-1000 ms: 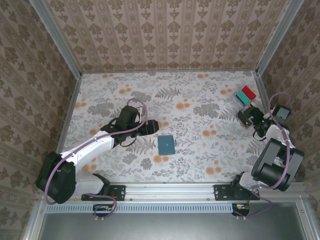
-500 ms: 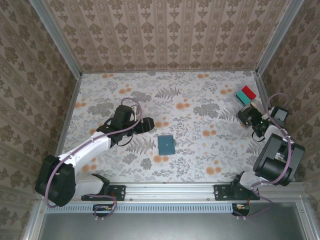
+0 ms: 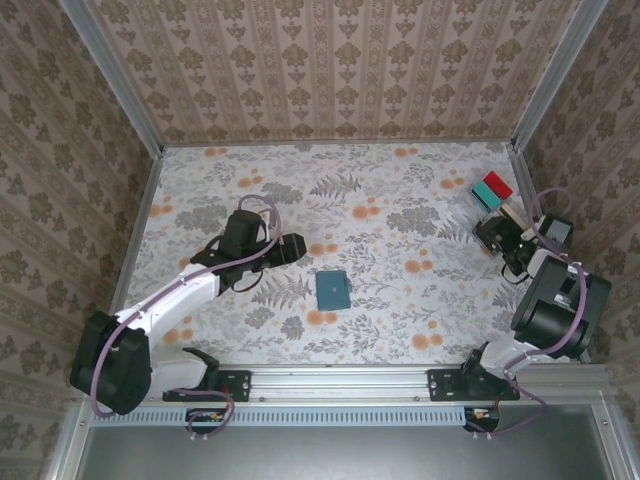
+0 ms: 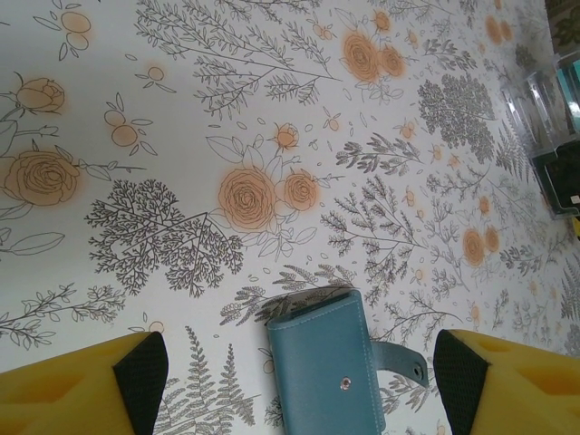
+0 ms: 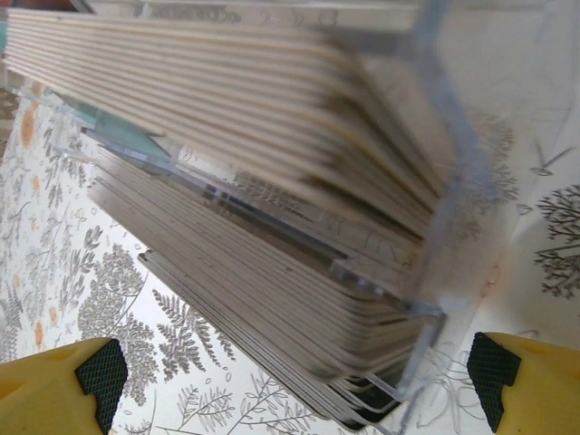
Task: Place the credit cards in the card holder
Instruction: Move the storage box to the top-center of the table.
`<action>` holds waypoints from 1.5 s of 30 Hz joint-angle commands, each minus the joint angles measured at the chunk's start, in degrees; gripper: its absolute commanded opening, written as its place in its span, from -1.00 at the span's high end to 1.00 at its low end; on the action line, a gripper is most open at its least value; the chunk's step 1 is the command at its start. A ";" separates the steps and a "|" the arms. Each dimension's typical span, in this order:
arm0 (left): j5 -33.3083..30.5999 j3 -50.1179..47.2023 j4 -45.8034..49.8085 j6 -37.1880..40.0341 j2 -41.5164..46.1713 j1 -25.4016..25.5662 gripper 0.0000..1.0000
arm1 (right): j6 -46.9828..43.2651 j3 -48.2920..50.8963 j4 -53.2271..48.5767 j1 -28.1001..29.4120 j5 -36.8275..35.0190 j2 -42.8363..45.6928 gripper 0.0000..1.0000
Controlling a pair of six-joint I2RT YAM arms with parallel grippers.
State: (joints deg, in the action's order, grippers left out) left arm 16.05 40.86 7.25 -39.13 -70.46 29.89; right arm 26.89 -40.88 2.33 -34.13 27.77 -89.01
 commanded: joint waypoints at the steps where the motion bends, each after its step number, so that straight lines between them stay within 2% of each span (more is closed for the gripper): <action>1: 0.73 -0.68 -0.99 1.22 1.22 -0.45 -0.60 | -1.31 -0.12 4.21 1.22 4.61 -0.53 -0.99; 13: 1.17 -0.43 -0.83 1.43 0.49 -0.66 -0.60 | -4.17 0.22 3.36 9.37 6.76 -0.55 -0.99; 19: 1.13 -0.42 -0.79 1.45 0.66 -0.80 -0.60 | -5.10 -0.49 -5.13 10.08 -4.57 8.92 -0.97; 20: 1.09 -0.37 -0.79 1.50 0.67 -0.80 -0.60 | -5.49 -1.61 -7.52 9.91 -6.86 11.98 -0.96; 24: 1.17 -0.28 -1.00 1.60 0.50 -0.89 -0.60 | -6.60 -7.52 -13.05 8.44 -11.24 15.23 -0.94; 27: 1.44 0.00 -1.05 1.60 0.39 -0.97 -0.60 | -7.21 -15.67 -17.95 6.84 -13.00 12.23 -0.84; 32: 1.69 0.26 -1.20 1.60 0.45 -1.15 -0.60 | -8.17 -28.31 -23.98 5.88 -16.46 1.54 -0.63; 36: 1.70 0.35 -1.19 1.52 0.76 -1.32 -0.60 | -7.38 -35.35 -26.92 5.87 -14.36 -6.39 -0.46; 45: 2.12 1.06 0.12 1.89 0.52 -2.02 -0.60 | -6.53 -39.91 -26.42 6.80 -9.57 -15.45 -0.58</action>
State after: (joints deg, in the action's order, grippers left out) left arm 17.17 40.86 6.98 -38.72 -70.43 28.40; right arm 19.88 -78.61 -22.59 -27.86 15.40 -103.37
